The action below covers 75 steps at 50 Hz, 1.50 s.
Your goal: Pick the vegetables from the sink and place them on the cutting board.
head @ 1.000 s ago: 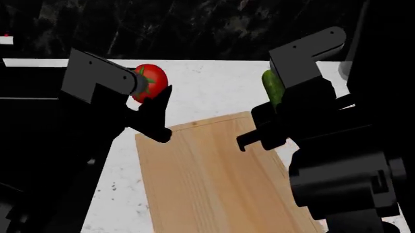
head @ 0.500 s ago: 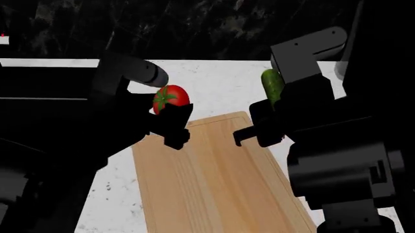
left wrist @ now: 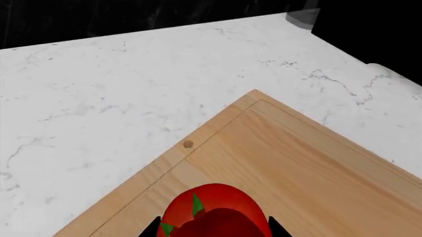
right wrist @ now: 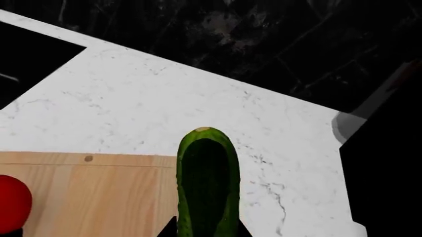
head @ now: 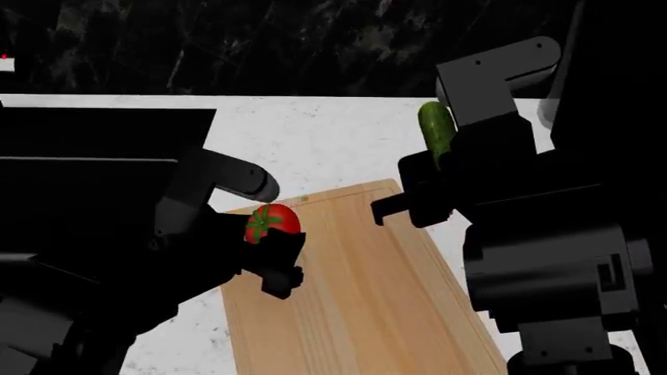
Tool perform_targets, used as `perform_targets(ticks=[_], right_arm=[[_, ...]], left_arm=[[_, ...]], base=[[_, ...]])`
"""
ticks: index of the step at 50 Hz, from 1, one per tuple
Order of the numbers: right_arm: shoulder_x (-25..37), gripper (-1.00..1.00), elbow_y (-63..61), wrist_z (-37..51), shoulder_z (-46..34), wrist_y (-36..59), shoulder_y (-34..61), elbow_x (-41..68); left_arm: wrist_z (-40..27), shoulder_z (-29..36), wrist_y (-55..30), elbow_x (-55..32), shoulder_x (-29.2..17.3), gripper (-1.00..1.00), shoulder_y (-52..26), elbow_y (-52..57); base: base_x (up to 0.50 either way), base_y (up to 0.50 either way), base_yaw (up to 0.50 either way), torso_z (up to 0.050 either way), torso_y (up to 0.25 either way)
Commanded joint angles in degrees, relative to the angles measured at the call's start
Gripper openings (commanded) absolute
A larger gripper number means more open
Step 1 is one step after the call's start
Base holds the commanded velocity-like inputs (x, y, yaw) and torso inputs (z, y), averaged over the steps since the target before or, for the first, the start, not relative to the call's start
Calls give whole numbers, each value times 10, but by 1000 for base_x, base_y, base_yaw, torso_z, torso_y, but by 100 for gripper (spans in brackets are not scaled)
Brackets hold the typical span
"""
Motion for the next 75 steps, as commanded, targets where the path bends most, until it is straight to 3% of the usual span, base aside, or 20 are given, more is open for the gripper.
perform_targets(ticks=[1, 9, 10, 22, 29, 38, 44, 48, 50, 53, 67, 75], right_arm=[[0, -100, -6, 1, 2, -1, 1, -1], [-1, -100, -5, 2, 4, -2, -1, 2], [-1, -100, -4, 2, 4, -2, -1, 2], [1, -100, -9, 2, 4, 2, -5, 6], [-6, -100, 0, 7, 8, 21, 2, 8], [-12, -100, 5, -8, -2, 77, 20, 21], [-31, -100, 105, -54, -4, 132, 87, 57], [-34, -100, 201, -86, -90, 140, 142, 69], [-48, -100, 268, -90, -82, 146, 171, 82], [-58, -100, 324, -112, -137, 145, 202, 100], [-34, -100, 383, 20, -198, 145, 224, 337], [-15, -100, 378, 49, -223, 141, 205, 401]], left_arm=[[-17, 12, 5, -9, -4, -100, 15, -19], [-17, 23, 8, -11, -6, -100, 20, -14], [-19, 24, 5, -11, -8, 100, 21, -5], [-28, 26, 2, -21, -18, 100, 27, 35], [-71, -18, -45, -55, -43, 100, 28, 175], [-97, -58, -68, -83, -55, 100, 23, 250], [-118, -91, -80, -104, -64, 100, 23, 305], [-128, -124, -63, -116, -61, 100, 28, 320], [-130, -125, -57, -114, -61, 100, 30, 321], [-139, -142, -48, -117, -59, 100, 30, 317], [-152, -149, -38, -122, -58, 100, 35, 322], [-151, -145, -42, -130, -60, 100, 37, 330]], base=[[0, 0, 0, 0, 0], [0, 0, 0, 0, 0], [0, 0, 0, 0, 0], [0, 0, 0, 0, 0], [0, 0, 0, 0, 0], [0, 0, 0, 0, 0], [0, 0, 0, 0, 0], [0, 0, 0, 0, 0], [0, 0, 0, 0, 0], [0, 0, 0, 0, 0], [0, 0, 0, 0, 0], [0, 0, 0, 0, 0]])
